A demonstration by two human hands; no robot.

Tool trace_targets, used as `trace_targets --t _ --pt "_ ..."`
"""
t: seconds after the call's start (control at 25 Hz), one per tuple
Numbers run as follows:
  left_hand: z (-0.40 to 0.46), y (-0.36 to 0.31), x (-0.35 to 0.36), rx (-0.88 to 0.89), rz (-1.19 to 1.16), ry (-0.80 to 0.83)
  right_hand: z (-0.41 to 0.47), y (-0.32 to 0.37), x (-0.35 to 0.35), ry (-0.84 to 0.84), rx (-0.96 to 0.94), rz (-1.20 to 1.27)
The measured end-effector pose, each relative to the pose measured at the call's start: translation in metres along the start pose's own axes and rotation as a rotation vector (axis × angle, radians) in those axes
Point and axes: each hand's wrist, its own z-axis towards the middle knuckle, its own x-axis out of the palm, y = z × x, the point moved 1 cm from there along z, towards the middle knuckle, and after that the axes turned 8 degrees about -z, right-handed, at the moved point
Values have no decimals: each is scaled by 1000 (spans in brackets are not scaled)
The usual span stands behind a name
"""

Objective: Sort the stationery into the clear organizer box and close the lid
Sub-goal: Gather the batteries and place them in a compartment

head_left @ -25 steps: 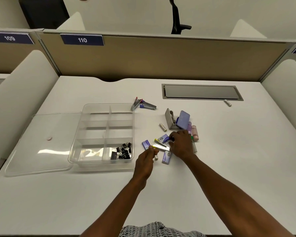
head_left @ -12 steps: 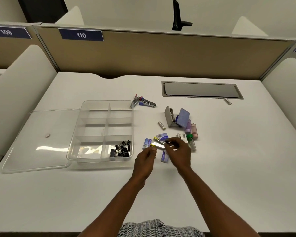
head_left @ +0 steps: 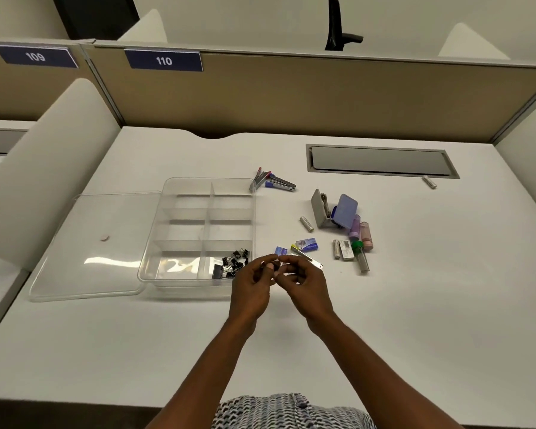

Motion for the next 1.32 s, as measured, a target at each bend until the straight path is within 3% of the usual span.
trace_targets --t 0.16,0.32,0.76,0.88,0.96,1.12,1.2,1.32 --pt "2 -4 -31 -5 46 -173 1 14 26 290 83 131" --pt "8 -6 -51 -58 71 -192 5 23 48 458 175 285" --pt "16 -10 -46 -76 111 -204 6 20 42 435 200 279" --pt "17 -9 -46 -47 117 -207 4 12 31 361 187 241" --pt "15 -10 -45 -5 106 -211 2 2 19 198 126 67" --pt "10 -10 -35 169 97 -181 -1 -28 -17 -220 -130 -672" --pt "8 -8 -23 194 91 -109 0 -40 -29 -244 -117 -851" --pt "4 4 -2 169 140 9 5 -51 -37 -226 -71 -915"
